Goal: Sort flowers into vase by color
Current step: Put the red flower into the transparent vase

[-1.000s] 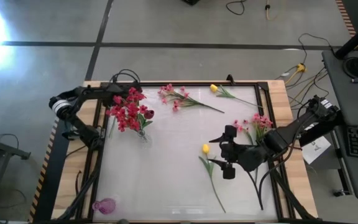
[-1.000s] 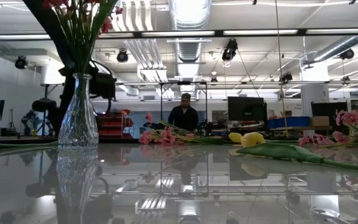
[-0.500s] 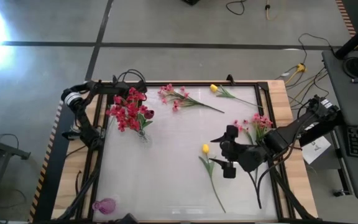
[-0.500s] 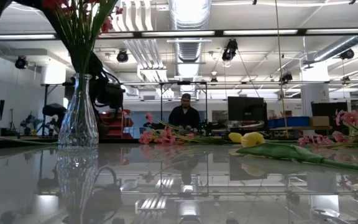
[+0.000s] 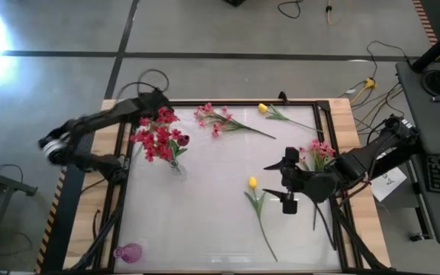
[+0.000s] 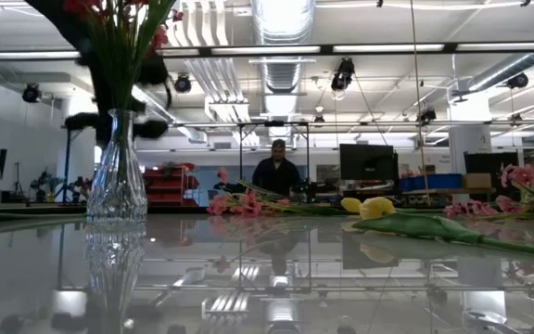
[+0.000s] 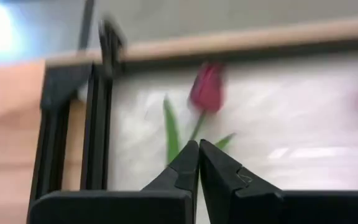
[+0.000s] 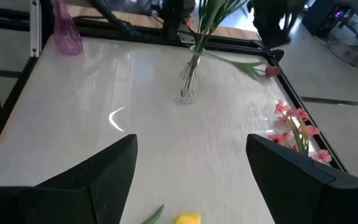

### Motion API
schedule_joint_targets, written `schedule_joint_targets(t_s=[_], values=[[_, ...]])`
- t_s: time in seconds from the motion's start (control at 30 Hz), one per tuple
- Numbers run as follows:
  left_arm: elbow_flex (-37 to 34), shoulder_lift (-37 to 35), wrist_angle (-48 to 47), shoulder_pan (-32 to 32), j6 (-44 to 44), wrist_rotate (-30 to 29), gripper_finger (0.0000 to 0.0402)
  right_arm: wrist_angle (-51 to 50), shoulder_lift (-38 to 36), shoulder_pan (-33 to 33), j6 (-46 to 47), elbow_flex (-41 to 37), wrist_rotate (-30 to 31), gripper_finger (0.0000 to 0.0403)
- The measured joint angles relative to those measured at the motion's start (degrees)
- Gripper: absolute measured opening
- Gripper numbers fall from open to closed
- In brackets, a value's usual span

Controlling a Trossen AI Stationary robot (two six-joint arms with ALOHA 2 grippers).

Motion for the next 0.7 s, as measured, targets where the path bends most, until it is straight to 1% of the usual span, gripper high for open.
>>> schedule_joint_targets(t_s=[0.13,0.2,0.3,0.33,0.4,0.5,0.6,0.7], values=[[-0.15,-14.63,2.7,-3.99,2.74,-0.43,0.0,0.01,-0.92,0.0,-0.33,0.0,-0.02,0.0286],[-0.13,-20.75,2.45,-5.79,3.07,-0.28,0.0,0.01,-0.96,0.0,-0.37,0.0,-0.01,0.0283],[-0.1,-24.7,-3.18,-5.94,2.17,-0.16,0.0,0.08,-0.87,-0.21,-0.49,0.0,-0.03,0.0282],[-0.27,-24.65,-5.26,-5.78,1.39,-0.41,0.0,0.21,-0.72,-0.46,-0.51,0.0,-0.05,0.0283],[-1.27,-23.37,-5.76,-5.7,-0.17,-0.36,0.0,0.58,-0.51,-0.92,-0.49,0.0,-0.08,0.0288],[-4.52,-19.78,1.39,-5.75,-0.53,-0.09,0.001,0.52,-0.48,-1.14,-0.07,-0.04,-0.05,0.0302],[-7.79,-14.25,8.13,-4.84,0.39,1.52,0.0035,0.27,-0.48,-1.01,0.5,-0.03,-0.19,0.0319],[-8.92,-6.5,9.2,-2.43,1.18,4.96,0.0073,-1.01,-0.49,-1.02,1.18,-0.04,-0.25,0.0333]])
